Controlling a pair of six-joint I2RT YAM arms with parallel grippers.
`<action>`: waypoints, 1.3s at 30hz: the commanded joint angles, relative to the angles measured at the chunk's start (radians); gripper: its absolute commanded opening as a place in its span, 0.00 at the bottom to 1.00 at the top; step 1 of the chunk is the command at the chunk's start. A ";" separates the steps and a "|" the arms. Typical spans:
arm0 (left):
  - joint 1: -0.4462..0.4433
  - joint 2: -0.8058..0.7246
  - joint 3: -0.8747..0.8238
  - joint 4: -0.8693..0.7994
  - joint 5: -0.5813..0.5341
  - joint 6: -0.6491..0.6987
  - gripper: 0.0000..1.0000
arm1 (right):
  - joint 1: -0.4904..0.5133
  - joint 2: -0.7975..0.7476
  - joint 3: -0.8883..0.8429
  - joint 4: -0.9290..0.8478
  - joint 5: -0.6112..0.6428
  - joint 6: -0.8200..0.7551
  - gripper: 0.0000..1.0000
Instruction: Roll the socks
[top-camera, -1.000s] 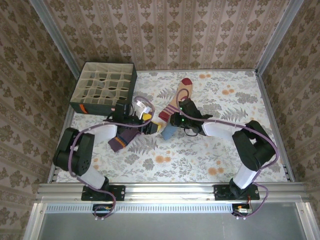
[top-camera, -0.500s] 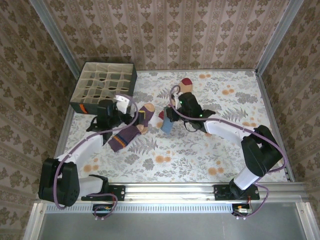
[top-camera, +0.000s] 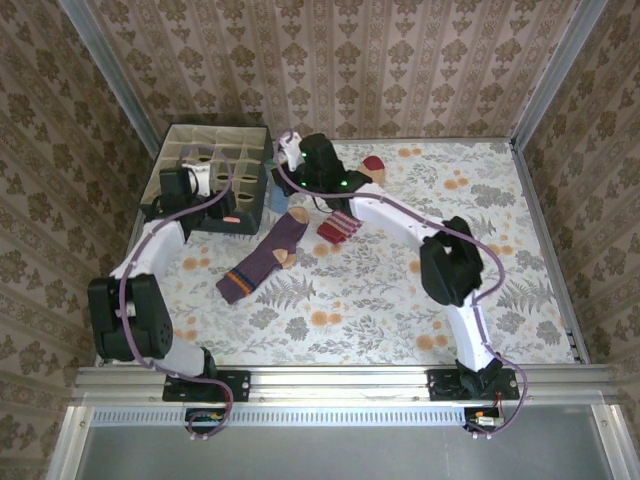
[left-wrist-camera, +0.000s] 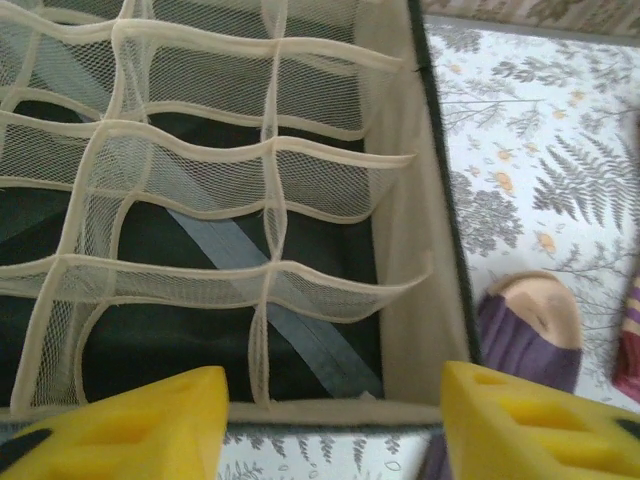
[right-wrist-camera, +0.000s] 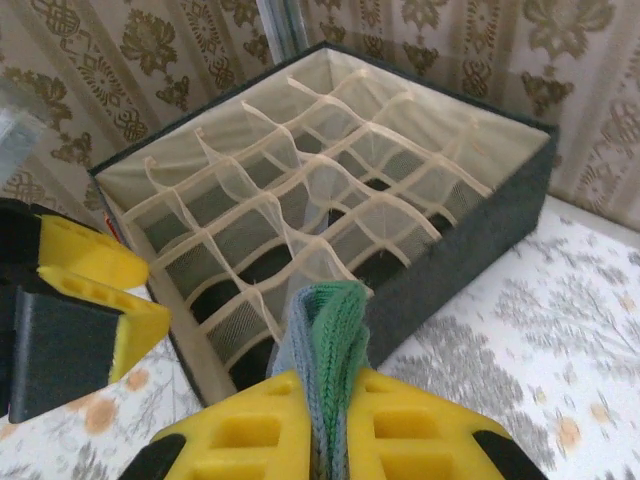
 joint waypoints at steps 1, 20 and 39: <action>-0.002 0.060 0.058 -0.093 -0.009 0.003 0.50 | 0.014 0.110 0.177 -0.041 0.010 -0.057 0.00; -0.024 0.058 -0.045 -0.161 -0.052 0.042 0.33 | 0.037 0.452 0.642 -0.050 -0.099 -0.147 0.02; -0.008 -0.005 -0.106 -0.213 -0.070 0.038 0.33 | 0.057 0.499 0.640 -0.028 -0.214 -0.159 0.02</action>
